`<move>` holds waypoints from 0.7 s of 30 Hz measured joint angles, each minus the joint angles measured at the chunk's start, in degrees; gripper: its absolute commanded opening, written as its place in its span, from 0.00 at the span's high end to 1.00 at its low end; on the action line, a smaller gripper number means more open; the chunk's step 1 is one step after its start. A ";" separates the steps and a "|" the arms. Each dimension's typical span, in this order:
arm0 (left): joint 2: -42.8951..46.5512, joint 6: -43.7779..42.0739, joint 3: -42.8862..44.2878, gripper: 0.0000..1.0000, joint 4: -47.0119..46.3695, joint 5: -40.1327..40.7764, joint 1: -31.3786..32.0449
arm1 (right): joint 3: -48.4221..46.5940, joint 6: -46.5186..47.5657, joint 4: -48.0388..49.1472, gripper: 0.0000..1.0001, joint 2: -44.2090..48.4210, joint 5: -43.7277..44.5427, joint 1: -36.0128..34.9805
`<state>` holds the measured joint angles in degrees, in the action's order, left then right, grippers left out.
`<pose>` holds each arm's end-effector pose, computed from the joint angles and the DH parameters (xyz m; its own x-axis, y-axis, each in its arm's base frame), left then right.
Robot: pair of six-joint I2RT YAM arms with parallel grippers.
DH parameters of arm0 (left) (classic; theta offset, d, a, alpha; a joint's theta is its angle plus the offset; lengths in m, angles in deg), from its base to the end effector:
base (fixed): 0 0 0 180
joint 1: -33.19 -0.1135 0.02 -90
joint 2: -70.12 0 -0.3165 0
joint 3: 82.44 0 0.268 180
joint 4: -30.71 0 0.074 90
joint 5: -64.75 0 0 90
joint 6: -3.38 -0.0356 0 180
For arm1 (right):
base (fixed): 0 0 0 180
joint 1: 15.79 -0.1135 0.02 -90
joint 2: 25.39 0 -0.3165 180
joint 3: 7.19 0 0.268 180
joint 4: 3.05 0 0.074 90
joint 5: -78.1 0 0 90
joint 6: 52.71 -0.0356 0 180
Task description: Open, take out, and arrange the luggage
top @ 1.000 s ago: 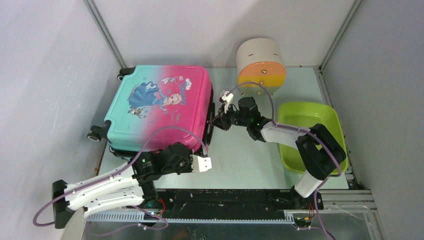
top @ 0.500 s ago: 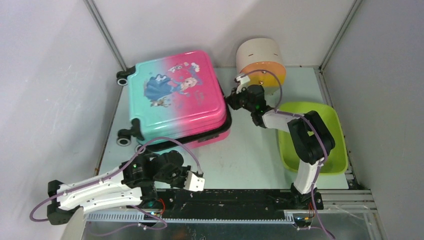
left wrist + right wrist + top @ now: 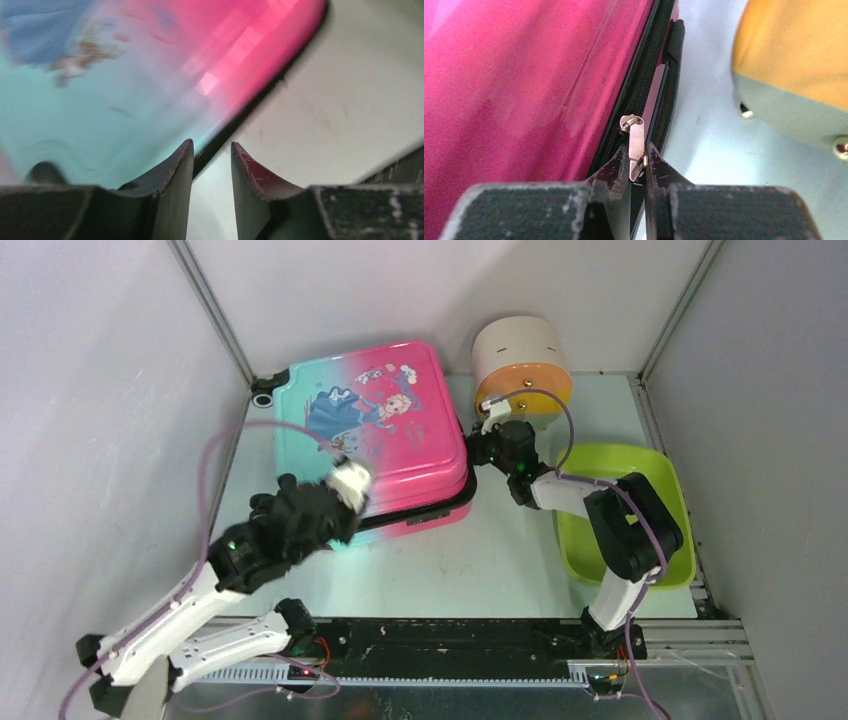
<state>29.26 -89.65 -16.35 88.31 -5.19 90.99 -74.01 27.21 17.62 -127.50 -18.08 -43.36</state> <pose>0.0710 -0.0898 0.3773 -0.2510 0.4918 -0.8337 0.6547 0.7207 0.2280 0.3626 0.1936 0.2405 -0.3170 0.0308 -0.9479 -0.5048 0.8407 0.1961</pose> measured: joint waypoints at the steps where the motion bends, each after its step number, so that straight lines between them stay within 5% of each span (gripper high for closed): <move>1: -1.44 3.04 3.65 0.60 1.31 0.55 -4.68 | 1.03 0.04 -0.07 1.00 1.01 1.03 -0.98; 5: -4.24 13.18 13.77 0.54 5.16 0.76 -20.96 | 6.47 -0.33 -0.15 1.00 5.97 5.05 -5.97; 9: -5.66 20.06 20.00 0.49 11.28 0.20 -29.05 | 10.93 -1.57 -0.55 1.00 10.34 11.04 -13.33; 13: -9.11 24.24 24.20 0.32 16.15 -2.10 -39.32 | 13.25 -3.56 -0.52 1.00 12.35 19.37 -23.89; 21: -9.86 23.47 24.33 0.22 20.24 -7.93 -43.39 | 12.68 -3.93 3.48 1.00 9.49 28.72 -43.54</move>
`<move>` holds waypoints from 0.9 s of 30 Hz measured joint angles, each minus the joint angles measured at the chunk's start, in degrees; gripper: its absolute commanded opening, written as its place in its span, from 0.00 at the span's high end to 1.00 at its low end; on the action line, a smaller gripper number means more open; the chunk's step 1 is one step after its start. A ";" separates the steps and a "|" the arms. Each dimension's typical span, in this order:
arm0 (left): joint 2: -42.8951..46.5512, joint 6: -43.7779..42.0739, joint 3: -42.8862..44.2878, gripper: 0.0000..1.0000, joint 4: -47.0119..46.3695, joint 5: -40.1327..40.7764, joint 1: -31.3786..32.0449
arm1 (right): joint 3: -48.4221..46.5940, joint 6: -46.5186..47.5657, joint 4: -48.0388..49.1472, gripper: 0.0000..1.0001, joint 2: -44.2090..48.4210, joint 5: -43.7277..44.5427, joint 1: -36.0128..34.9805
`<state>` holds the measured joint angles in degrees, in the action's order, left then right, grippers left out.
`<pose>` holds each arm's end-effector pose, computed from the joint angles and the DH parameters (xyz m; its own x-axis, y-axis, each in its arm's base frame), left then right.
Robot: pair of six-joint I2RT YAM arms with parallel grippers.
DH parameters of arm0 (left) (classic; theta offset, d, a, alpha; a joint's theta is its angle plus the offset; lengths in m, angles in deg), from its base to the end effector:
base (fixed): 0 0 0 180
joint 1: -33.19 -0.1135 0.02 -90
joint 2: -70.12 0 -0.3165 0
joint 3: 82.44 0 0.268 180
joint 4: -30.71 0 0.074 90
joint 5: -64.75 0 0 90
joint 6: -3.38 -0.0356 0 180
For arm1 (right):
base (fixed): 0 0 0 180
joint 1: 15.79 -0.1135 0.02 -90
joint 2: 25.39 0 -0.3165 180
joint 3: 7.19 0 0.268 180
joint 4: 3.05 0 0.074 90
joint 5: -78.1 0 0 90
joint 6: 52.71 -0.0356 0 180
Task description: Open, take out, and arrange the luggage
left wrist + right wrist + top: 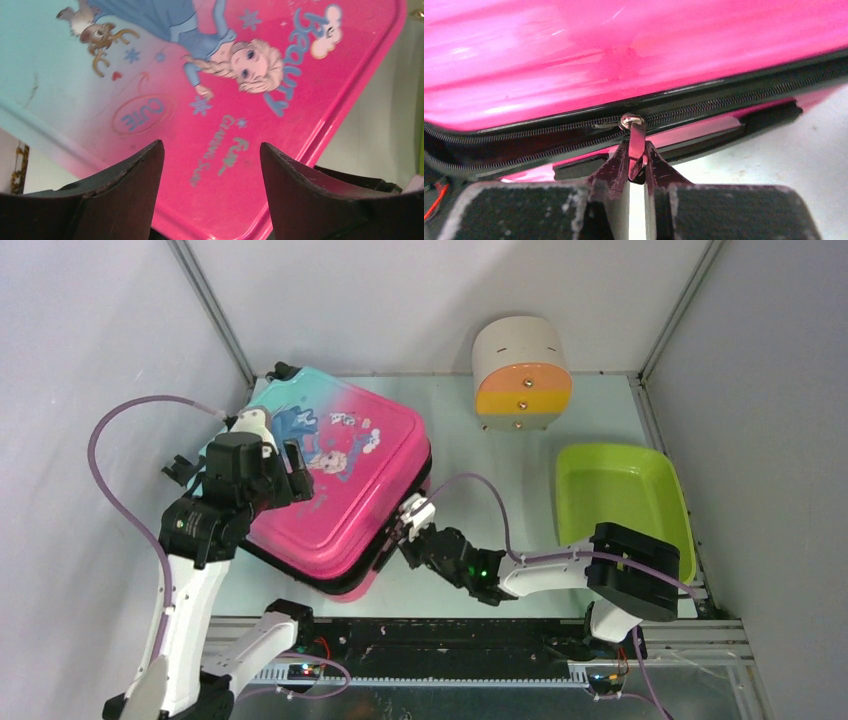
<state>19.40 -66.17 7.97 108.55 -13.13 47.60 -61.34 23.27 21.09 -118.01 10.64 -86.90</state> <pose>0.1098 -0.0205 0.4624 -0.5897 -0.2012 -0.7822 -0.1309 0.9795 -0.1532 0.1255 0.3247 0.2365 -0.2603 -0.0696 -0.9630 -0.7118 0.6878 0.1427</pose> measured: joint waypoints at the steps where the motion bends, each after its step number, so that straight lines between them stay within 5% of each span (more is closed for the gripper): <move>1: 0.52 -1.07 0.00 0.21 0.00 -0.61 0.37 | -0.22 0.31 -0.04 1.00 -0.09 -0.07 -0.87; 9: -2.58 -8.81 3.19 0.16 0.24 0.02 16.28 | -0.66 7.45 -0.02 1.00 -0.13 -8.02 -0.44; 14: -6.88 -11.78 2.60 0.17 -1.73 1.60 19.54 | -0.85 15.23 -0.04 1.00 -0.13 -13.86 1.49; 24: -45.55 -6.67 50.07 0.30 -0.07 8.35 19.08 | -1.40 24.09 -1.18 1.00 -0.11 -17.79 2.23; 27: -53.42 -5.11 55.32 0.29 0.37 7.02 18.45 | -1.46 25.51 -1.40 1.00 -0.11 -17.81 2.05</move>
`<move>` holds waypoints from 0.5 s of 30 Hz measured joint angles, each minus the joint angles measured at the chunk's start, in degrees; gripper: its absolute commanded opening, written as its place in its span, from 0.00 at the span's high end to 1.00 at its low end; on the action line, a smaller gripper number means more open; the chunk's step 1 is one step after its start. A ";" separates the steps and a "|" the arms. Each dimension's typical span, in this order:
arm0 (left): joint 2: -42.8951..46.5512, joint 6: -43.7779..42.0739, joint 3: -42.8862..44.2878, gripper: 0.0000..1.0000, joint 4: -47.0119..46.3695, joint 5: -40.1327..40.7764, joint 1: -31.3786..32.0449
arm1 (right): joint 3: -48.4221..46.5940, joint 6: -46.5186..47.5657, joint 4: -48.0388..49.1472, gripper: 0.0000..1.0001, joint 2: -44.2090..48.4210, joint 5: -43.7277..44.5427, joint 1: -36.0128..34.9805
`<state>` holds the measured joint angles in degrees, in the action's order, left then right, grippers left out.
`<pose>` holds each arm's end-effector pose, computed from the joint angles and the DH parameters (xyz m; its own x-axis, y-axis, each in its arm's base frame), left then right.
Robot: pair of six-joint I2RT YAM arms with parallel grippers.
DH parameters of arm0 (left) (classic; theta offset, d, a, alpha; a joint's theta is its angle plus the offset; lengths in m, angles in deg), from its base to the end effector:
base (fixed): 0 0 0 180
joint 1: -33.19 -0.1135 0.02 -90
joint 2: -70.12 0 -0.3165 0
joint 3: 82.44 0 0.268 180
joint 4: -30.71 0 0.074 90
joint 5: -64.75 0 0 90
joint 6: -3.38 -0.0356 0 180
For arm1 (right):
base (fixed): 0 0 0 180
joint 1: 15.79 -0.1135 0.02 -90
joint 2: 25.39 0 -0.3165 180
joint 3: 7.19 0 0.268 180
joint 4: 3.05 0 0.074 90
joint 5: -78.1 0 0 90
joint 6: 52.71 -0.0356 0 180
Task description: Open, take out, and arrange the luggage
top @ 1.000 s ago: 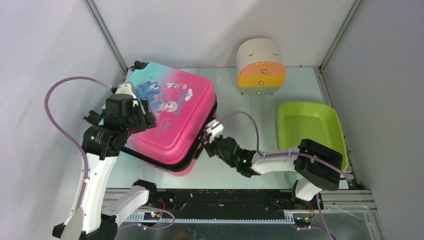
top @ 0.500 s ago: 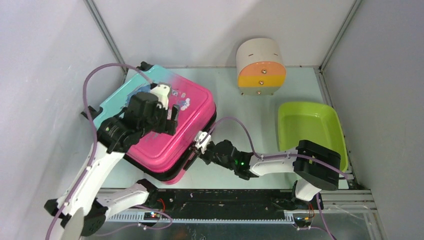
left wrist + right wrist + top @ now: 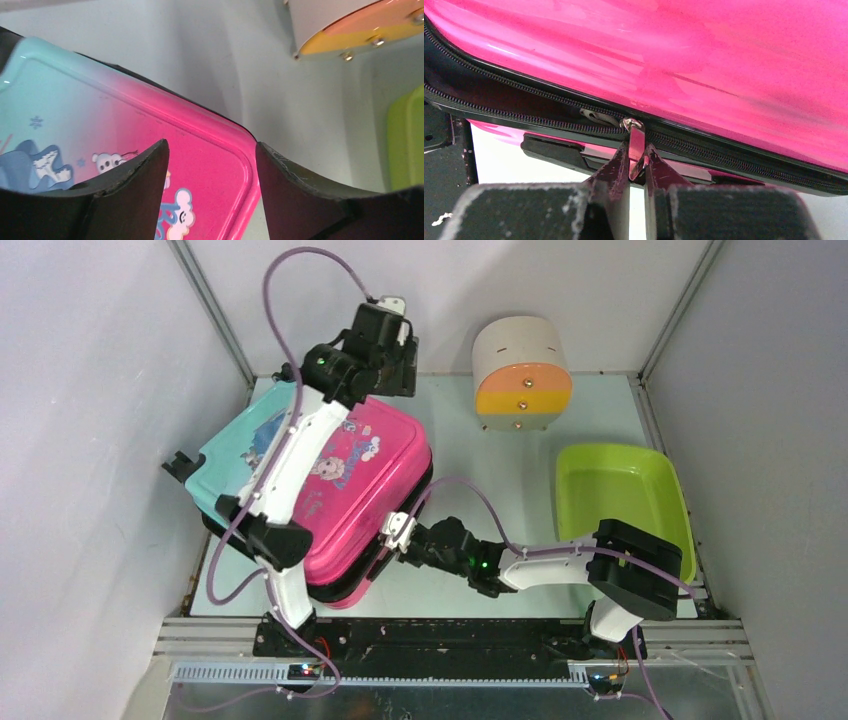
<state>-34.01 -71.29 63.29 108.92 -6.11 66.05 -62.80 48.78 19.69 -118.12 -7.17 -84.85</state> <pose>0.3290 -0.1986 0.5342 -0.5602 0.0645 -0.8258 0.1487 0.9886 -0.0236 0.1296 0.3303 0.2407 0.0927 -0.3131 -0.9452 -0.9018 0.3759 -0.2130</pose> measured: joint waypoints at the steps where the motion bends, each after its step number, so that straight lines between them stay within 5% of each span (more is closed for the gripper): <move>1: -1.40 0.20 0.04 0.30 0.20 -0.37 -0.28 | -0.02 0.50 -0.02 1.00 0.02 0.02 -0.11; 6: -7.76 0.35 0.39 0.31 0.33 -2.25 -2.12 | -0.04 2.25 -0.52 1.00 0.17 0.00 -0.26; 15: -14.58 3.63 0.81 0.50 -3.74 -3.65 -4.20 | -0.35 3.56 -1.70 1.00 0.26 1.09 -0.87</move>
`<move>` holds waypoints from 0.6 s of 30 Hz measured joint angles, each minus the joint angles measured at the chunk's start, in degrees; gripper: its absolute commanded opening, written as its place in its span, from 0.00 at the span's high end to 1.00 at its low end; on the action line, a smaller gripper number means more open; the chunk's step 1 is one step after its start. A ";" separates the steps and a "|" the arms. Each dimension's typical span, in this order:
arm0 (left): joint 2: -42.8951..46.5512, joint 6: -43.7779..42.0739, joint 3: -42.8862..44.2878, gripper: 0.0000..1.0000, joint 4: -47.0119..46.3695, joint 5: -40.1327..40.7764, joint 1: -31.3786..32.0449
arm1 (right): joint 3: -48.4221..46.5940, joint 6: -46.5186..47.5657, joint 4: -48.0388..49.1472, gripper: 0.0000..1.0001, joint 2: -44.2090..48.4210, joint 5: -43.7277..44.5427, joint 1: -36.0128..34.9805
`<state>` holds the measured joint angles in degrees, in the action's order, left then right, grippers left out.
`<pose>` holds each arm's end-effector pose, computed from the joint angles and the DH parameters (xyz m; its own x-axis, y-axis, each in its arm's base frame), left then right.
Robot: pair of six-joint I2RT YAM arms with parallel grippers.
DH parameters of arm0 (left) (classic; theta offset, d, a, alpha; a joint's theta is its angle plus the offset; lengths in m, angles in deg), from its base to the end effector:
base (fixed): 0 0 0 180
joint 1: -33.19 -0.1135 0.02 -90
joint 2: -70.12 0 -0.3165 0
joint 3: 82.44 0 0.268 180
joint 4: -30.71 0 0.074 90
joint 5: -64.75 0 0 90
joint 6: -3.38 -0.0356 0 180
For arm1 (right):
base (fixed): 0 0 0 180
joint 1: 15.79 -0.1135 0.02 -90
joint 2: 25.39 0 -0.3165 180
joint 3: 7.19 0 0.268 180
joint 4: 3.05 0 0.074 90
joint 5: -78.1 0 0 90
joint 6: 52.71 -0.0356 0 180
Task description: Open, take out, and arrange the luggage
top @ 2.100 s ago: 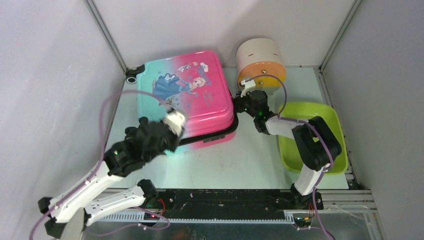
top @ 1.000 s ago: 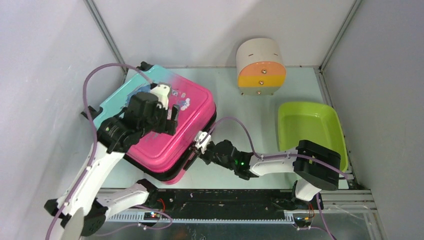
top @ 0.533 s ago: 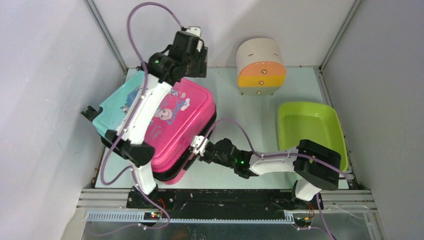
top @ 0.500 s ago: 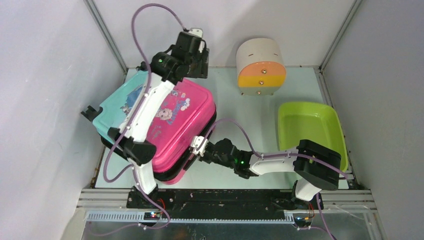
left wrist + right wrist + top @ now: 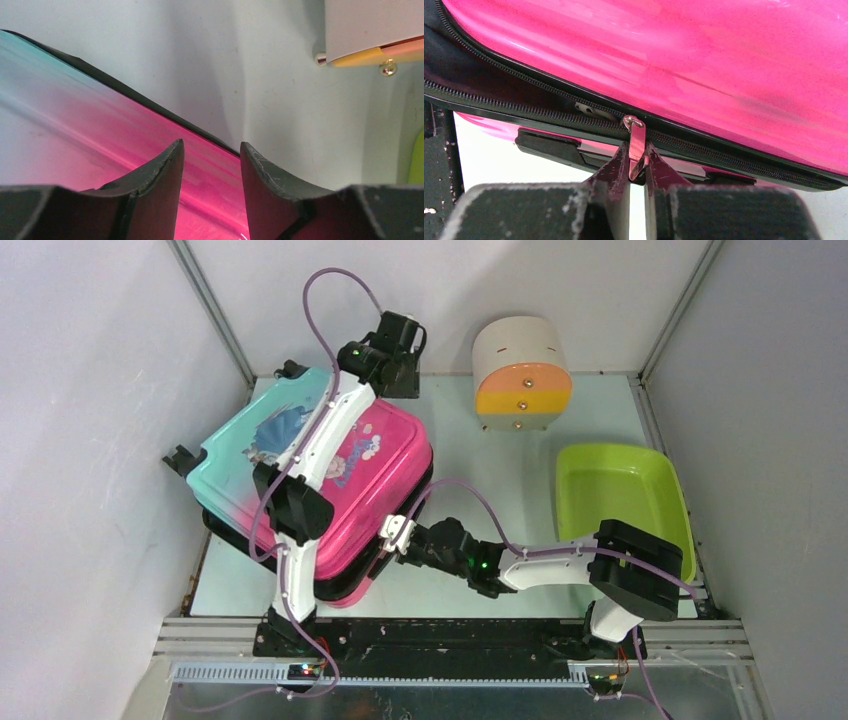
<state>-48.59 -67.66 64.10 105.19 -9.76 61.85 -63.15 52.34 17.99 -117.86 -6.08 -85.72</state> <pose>0.4287 -0.2235 0.4374 -0.7014 0.0265 -0.7123 0.0777 0.9962 -0.0394 0.1250 0.3317 0.2411 0.1455 -0.3544 -0.9237 -0.8938 0.3533 -0.2764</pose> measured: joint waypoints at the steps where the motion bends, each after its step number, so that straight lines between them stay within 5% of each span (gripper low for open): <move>1: -0.39 0.24 -0.07 0.52 -0.11 -0.28 -0.02 | 0.00 0.02 0.00 1.00 0.00 0.26 -0.04; 18: 0.24 -9.07 -8.31 0.71 -3.30 3.21 4.04 | 0.20 -0.17 -1.70 1.00 1.81 -3.52 3.26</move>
<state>-48.35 -76.73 55.80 101.89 -6.55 65.90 -62.95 52.17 16.28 -116.04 -9.60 -82.47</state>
